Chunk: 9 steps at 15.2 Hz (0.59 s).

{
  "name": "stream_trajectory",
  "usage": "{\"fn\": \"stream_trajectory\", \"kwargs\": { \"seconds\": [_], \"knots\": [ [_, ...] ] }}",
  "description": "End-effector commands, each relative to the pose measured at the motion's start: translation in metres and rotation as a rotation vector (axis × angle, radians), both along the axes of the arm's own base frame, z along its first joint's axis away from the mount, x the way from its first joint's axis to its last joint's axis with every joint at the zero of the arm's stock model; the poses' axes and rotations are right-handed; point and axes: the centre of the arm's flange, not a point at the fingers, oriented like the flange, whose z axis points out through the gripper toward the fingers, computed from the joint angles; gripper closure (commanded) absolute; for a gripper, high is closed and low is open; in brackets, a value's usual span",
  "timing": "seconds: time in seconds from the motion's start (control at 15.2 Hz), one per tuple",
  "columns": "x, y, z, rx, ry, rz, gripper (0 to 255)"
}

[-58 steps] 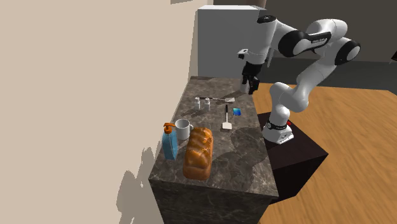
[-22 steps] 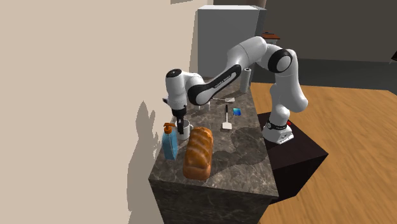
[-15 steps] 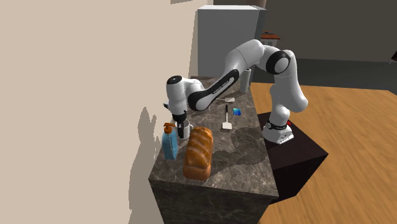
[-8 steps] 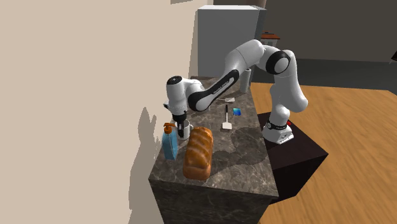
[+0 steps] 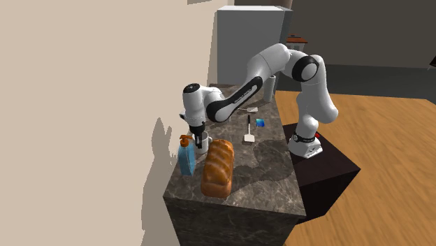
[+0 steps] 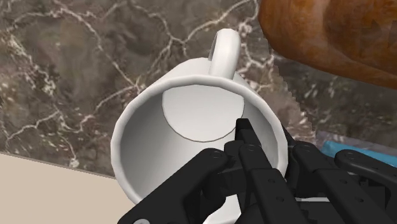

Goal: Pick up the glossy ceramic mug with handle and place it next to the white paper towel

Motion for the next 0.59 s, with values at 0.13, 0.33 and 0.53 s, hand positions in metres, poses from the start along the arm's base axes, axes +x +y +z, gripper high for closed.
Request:
{"fn": "stream_trajectory", "kwargs": {
  "seconds": [0.13,0.33,0.53],
  "knots": [
    [0.0,0.0,0.011,0.0,0.0,0.0,255],
    [0.0,0.0,0.026,0.0,0.0,0.0,255],
    [0.0,0.0,0.042,0.0,0.0,0.0,255]
  ]
}}
